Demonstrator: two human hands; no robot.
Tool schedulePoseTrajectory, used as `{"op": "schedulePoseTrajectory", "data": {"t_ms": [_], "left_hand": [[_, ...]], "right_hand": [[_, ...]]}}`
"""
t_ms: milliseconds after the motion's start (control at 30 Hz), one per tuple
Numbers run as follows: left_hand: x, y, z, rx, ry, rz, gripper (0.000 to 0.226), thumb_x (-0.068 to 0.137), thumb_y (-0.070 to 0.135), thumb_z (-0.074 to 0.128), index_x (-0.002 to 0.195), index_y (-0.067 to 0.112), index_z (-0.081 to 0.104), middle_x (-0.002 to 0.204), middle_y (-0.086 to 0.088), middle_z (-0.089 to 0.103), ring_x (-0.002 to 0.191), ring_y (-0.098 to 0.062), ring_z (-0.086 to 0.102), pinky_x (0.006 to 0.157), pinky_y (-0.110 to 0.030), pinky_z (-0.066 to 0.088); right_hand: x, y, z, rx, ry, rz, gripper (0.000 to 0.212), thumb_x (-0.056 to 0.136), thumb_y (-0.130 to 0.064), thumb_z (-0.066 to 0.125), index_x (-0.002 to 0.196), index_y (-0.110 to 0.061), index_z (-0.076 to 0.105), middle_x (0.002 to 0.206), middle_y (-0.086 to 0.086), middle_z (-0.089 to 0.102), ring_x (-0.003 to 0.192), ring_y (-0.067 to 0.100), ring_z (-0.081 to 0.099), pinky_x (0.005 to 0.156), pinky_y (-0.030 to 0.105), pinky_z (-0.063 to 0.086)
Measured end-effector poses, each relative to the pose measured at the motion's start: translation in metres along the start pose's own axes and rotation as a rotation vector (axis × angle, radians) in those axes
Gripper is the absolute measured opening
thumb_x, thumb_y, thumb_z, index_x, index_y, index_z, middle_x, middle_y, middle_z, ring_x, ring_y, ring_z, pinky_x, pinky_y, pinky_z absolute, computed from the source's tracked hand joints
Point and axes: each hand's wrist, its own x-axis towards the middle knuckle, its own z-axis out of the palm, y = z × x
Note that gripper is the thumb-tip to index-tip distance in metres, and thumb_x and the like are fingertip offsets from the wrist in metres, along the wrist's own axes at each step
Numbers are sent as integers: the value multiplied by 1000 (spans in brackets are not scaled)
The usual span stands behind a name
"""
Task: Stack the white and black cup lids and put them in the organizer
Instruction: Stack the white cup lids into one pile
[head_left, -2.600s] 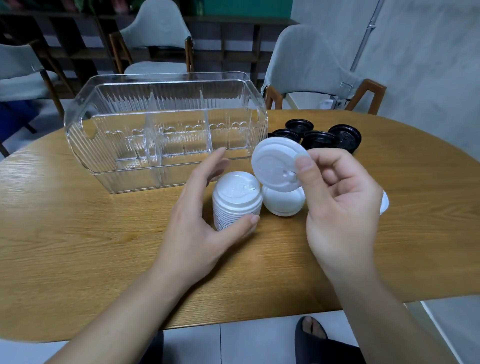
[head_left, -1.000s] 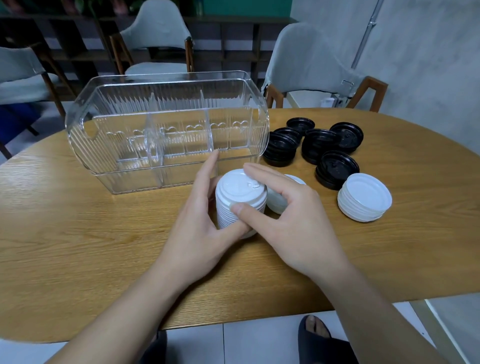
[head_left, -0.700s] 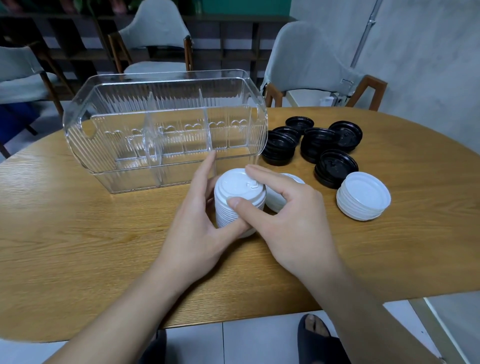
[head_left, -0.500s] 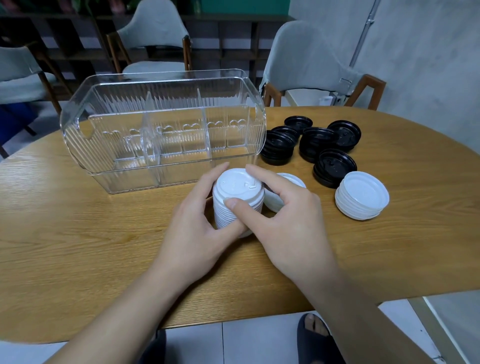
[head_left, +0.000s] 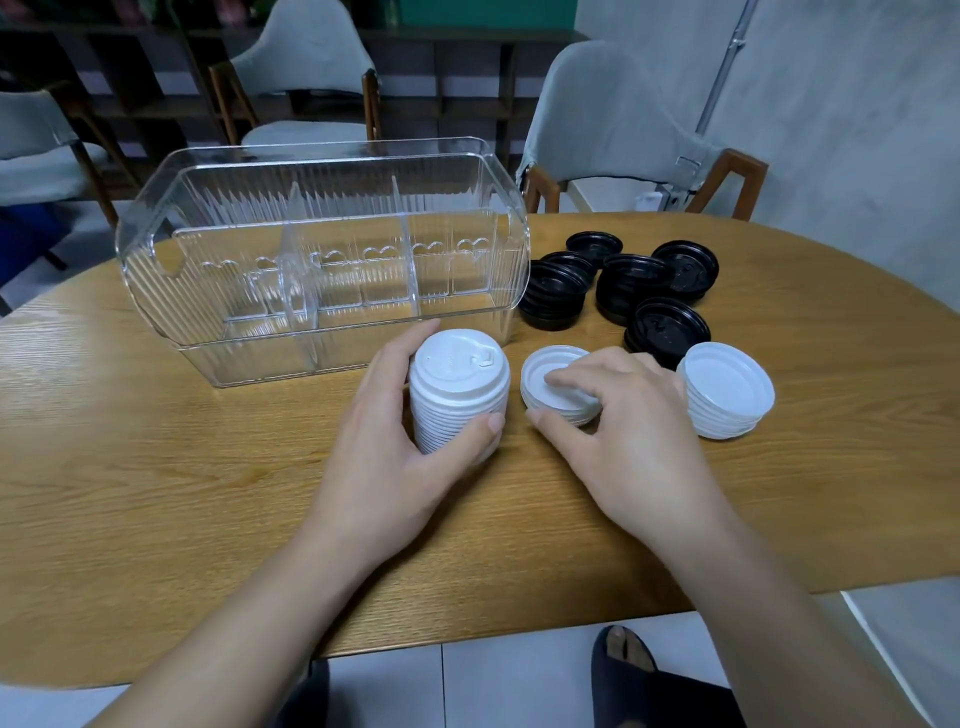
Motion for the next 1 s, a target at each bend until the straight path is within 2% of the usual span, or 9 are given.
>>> {"op": "schedulePoseTrajectory", "data": {"t_ms": [100,267,533,667,800,933,1000], "left_hand": [[0,0,0,-6,-5,-9,86,89,47,90,162,32,48,157,22,58,149,-5,54,124,-45,47],[0,0,-1,-6,-13,-11,85,89,47,89,162,34,48,156,22,58,149,-6,54,123,-47,47],[0,-2,-1,-14,-7,-6,86,90,47,92,162,33,49,158,21,58,150,-10,54,124,-47,47],[1,-2,-1,-13,-6,-3,86,90,48,92,162,33,48,158,20,58,151,-11,54,124,-47,47],[1,-2,-1,-18,-6,1,86,89,43,92,162,32,49,158,20,59,151,-10,54,124,-48,47],[0,-1,-2,-19,-5,-4,87,89,44,92,163,34,48,157,20,59,150,-10,55,123,-47,48],[0,0,-2,-21,-9,-9,90,89,44,92,164,37,44,158,22,57,150,-8,54,124,-47,48]], "right_hand": [[0,3,3,-58,25,-56,18,95,-38,84,112,-31,83,113,-15,69,114,19,57,108,34,26],[0,3,5,-67,49,-78,4,96,-27,84,97,-31,83,103,-17,70,104,15,57,107,33,25],[1,-3,1,-37,50,-3,25,90,-34,89,80,-35,66,88,-18,62,93,12,55,102,32,30],[1,-6,-5,95,68,25,27,85,-40,93,81,-34,67,86,-18,65,92,10,58,106,44,42],[-1,-6,-7,174,67,33,25,83,-44,92,79,-33,70,86,-19,66,94,9,60,103,51,47],[-1,-5,-9,205,98,10,15,93,-39,85,86,-31,73,88,-20,67,96,7,61,100,50,49],[-1,-6,-12,240,142,-17,11,99,-36,79,92,-29,74,90,-19,67,90,6,61,92,45,51]]}}
